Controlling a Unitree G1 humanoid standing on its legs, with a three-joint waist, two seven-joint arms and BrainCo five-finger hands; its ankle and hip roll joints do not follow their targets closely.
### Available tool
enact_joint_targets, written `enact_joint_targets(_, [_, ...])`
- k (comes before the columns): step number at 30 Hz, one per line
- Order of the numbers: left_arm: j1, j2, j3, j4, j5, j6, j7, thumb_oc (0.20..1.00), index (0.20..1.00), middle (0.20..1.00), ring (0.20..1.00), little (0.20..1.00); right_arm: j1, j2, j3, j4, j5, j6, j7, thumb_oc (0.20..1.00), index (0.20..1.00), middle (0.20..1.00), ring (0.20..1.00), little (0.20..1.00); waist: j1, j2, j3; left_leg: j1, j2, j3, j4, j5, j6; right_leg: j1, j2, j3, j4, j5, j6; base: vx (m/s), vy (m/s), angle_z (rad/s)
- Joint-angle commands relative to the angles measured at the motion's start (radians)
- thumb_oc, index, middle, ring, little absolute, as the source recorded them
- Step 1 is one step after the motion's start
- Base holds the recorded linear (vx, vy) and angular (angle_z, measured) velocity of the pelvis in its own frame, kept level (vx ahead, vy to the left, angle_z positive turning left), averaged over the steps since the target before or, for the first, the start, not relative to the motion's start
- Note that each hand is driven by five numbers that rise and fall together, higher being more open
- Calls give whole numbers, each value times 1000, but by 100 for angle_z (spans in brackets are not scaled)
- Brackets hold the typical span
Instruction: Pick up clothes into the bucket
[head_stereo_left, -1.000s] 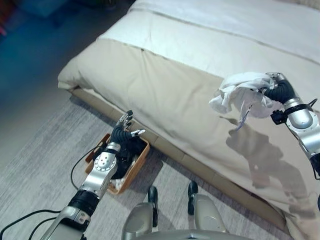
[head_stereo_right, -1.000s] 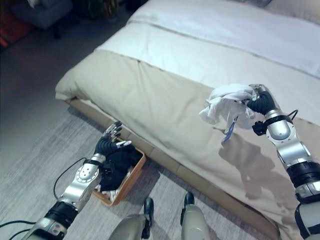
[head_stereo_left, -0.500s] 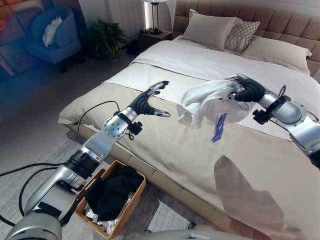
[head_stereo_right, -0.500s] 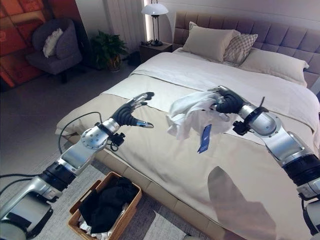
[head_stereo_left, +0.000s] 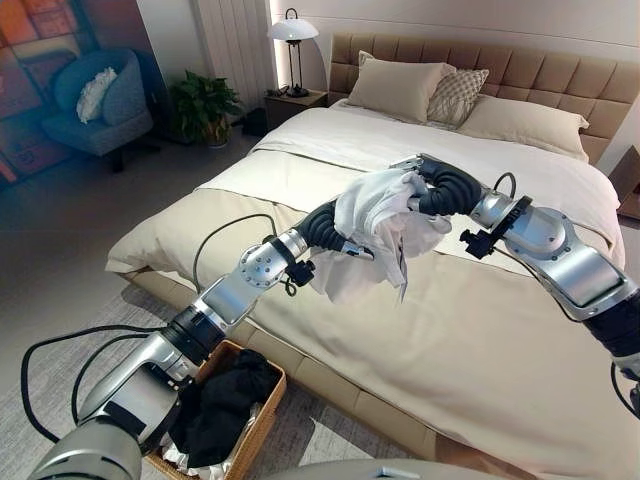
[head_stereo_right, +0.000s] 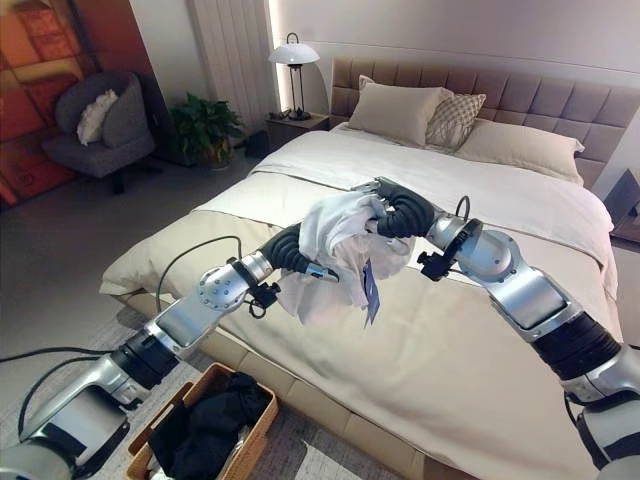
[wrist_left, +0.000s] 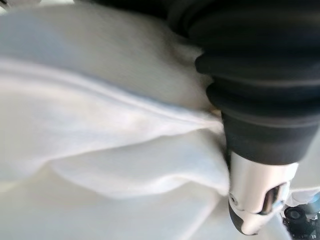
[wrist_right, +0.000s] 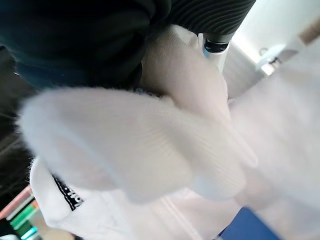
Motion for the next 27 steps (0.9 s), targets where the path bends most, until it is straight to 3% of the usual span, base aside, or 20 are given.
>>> enact_joint_targets(1, [-50,-62,-6,72,70,-17,14,1000,1000,1000,1000,1000,-52,46,-29,-102,83,-45,2,200,200,200,200,200,2,-38,-62,-62,-11,-41,85,-79,-18,50,-59,-48,-29,12,59,0,0,0])
enact_joint_targets(4, [-41,-87,-5,88,79,-11,18,1000,1000,1000,1000,1000,-37,68,-36,-126,87,-43,8,200,200,200,200,200,1,-38,-62,-61,-10,-43,85,-77,-17,53,-60,-51,-30,12,57,0,0,0])
enact_joint_targets(7, [-34,-119,-14,92,-23,-4,-16,1000,1000,1000,1000,1000,-32,85,-35,-143,103,-36,22,200,200,200,200,200,-2,-36,-62,-59,-9,-44,81,-74,-17,59,-59,-54,-36,13,56,-22,-11,6])
enact_joint_targets(8, [-28,-122,-16,85,-75,0,-23,473,473,473,473,473,-31,86,-35,-145,108,-37,23,200,200,200,200,200,-3,-35,-62,-58,-9,-44,79,-72,-17,61,-60,-55,-39,15,56,-11,-5,7])
enact_joint_targets(9, [-20,-125,-20,81,-118,5,-32,200,200,200,200,200,-28,85,-34,-144,108,-38,22,200,200,200,200,200,-3,-34,-62,-57,-9,-43,78,-71,-18,61,-59,-56,-40,16,56,-8,-1,4])
enact_joint_targets(10, [-20,-125,-20,81,-118,5,-32,200,200,200,200,200,-28,86,-34,-144,108,-38,22,200,200,200,200,200,-3,-34,-62,-57,-9,-43,78,-71,-18,61,-59,-56,-40,16,56,0,0,0])
enact_joint_targets(11, [-5,-131,-33,71,-226,20,-58,200,200,200,200,200,-25,90,-37,-140,111,-38,17,423,423,423,423,423,-6,-31,-64,-56,-7,-41,76,-69,-19,61,-59,-55,-43,18,56,0,0,0])
enact_joint_targets(12, [6,-133,-36,69,-277,30,-69,200,200,200,200,200,-22,91,-41,-137,107,-40,12,774,774,774,774,774,-7,-27,-63,-48,-4,-40,75,-76,-20,67,-58,-55,-43,12,57,0,0,0])
enact_joint_targets(13, [6,-132,-36,69,-278,30,-69,200,200,200,200,200,-21,91,-41,-138,107,-40,12,1000,1000,1000,1000,1000,-7,-27,-63,-48,-4,-40,75,-77,-20,68,-58,-55,-43,12,57,0,0,0])
enact_joint_targets(17, [84,-121,-18,62,-465,62,-85,200,200,200,200,200,31,120,-95,-91,67,-45,-36,1000,1000,1000,1000,1000,-9,-23,-64,-45,-1,-44,73,-72,-24,71,-57,-56,-45,12,54,0,0,0])
enact_joint_targets(22, [201,-84,53,31,-569,80,-99,200,200,200,200,200,101,137,-169,-48,26,-50,-71,1000,1000,1000,1000,1000,-2,-25,-65,-45,-1,-50,71,-72,-25,78,-57,-63,-46,9,52,3,-8,3])
enact_joint_targets(25, [342,-51,185,-3,-638,83,-113,200,200,200,200,200,201,143,-269,-15,-7,-59,-95,1000,1000,1000,1000,1000,11,-27,-66,-45,-1,-56,72,-73,-25,80,-57,-69,-47,7,50,5,-8,2])
enact_joint_targets(27, [417,-20,242,-8,-592,78,-116,200,200,200,200,200,256,147,-326,2,-37,-54,-101,1000,1000,1000,1000,1000,17,-28,-68,-46,-1,-59,74,-75,-25,82,-56,-71,-48,5,49,0,-2,2])
